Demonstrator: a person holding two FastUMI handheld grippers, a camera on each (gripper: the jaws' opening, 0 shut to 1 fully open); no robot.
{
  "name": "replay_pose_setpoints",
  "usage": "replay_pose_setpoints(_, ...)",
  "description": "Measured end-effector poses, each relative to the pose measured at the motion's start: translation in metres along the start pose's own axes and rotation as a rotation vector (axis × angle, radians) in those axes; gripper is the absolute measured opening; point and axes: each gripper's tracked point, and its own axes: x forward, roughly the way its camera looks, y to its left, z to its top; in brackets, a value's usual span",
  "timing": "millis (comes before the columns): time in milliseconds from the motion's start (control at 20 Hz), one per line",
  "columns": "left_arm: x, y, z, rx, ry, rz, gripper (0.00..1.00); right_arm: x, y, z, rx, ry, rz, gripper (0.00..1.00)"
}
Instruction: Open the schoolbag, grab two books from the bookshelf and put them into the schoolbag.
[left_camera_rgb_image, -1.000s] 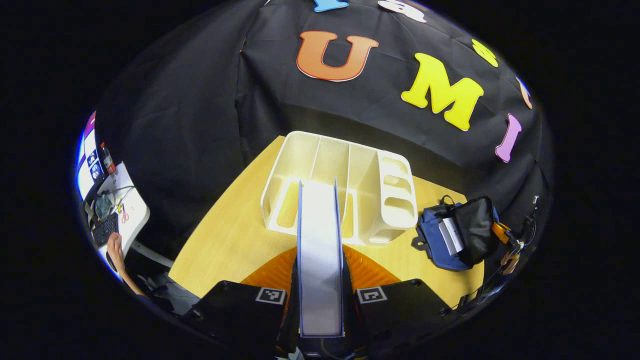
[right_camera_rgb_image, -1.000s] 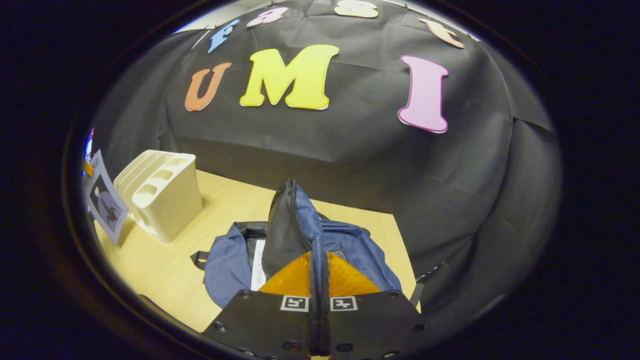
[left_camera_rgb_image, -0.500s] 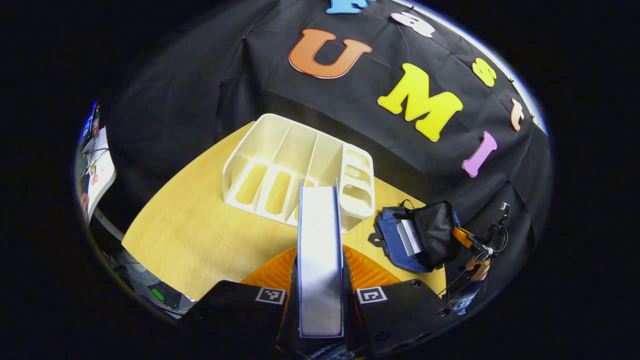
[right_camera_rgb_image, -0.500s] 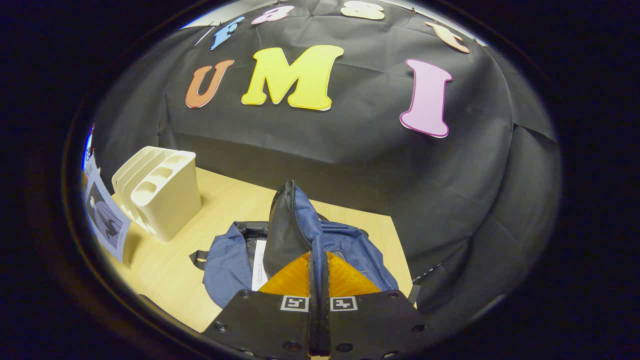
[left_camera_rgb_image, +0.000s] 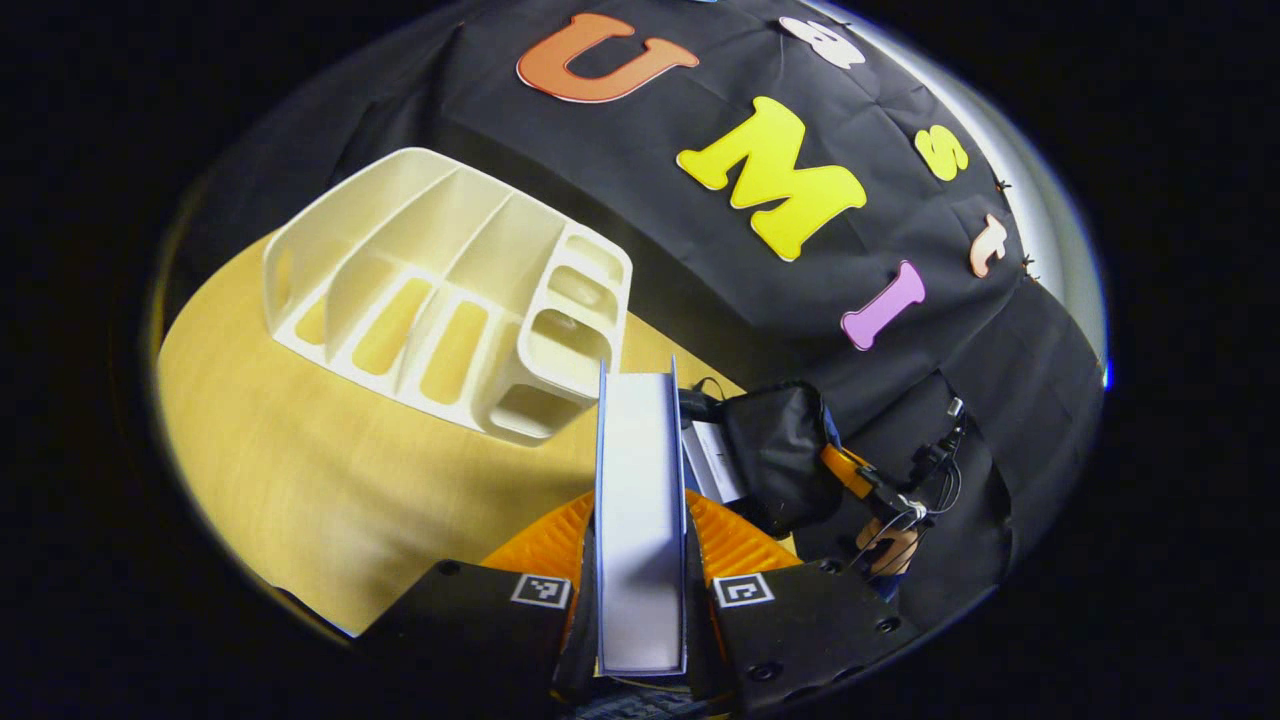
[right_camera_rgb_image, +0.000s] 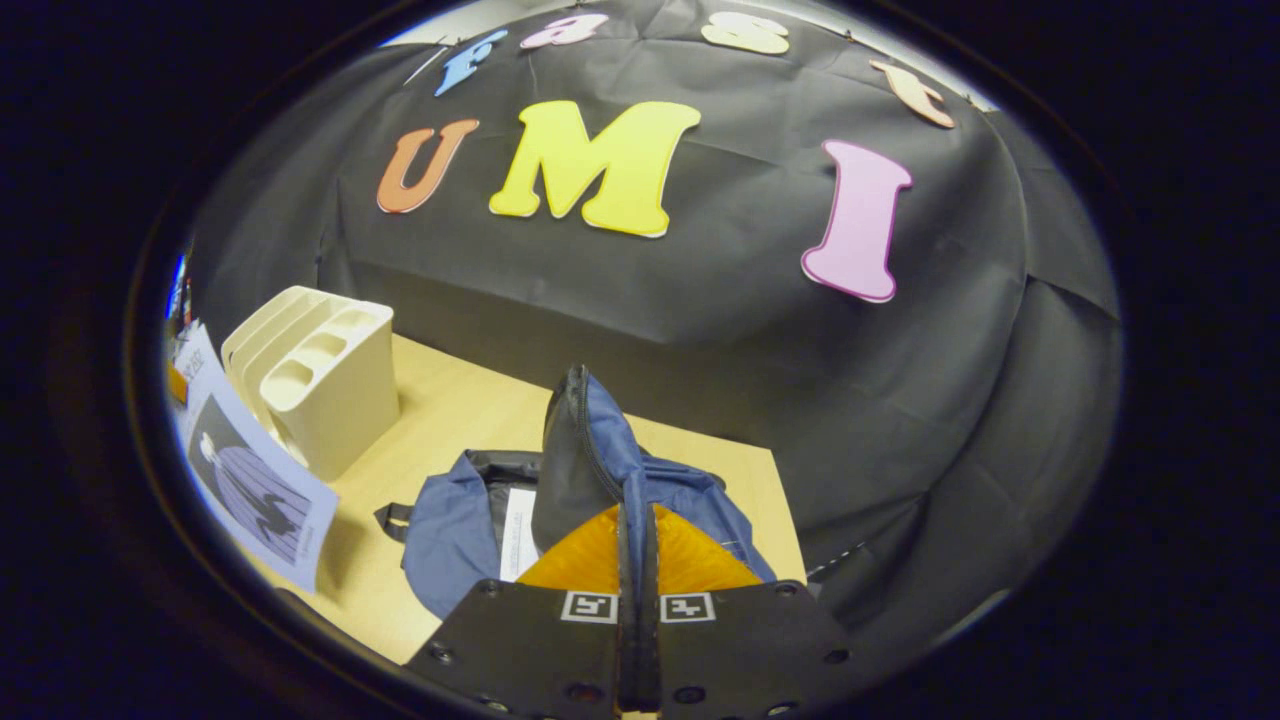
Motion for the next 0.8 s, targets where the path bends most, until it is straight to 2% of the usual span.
replay_pose_setpoints(400,0.075,-0.054,0.005,-0.073,-0.023,-0.141,0.38,-0.01,-0.009,0.008,0.103,-0.047,0.001,0.01)
replay_pose_setpoints(700,0.148,-0.09,0.022,-0.17,-0.056,-0.187,0.37,-0.011,-0.007,0.014,0.127,-0.052,0.0,0.01)
replay_pose_setpoints(800,0.177,-0.09,0.014,-0.195,-0.034,-0.157,0.37,-0.012,-0.007,0.017,0.123,-0.054,-0.006,0.0)
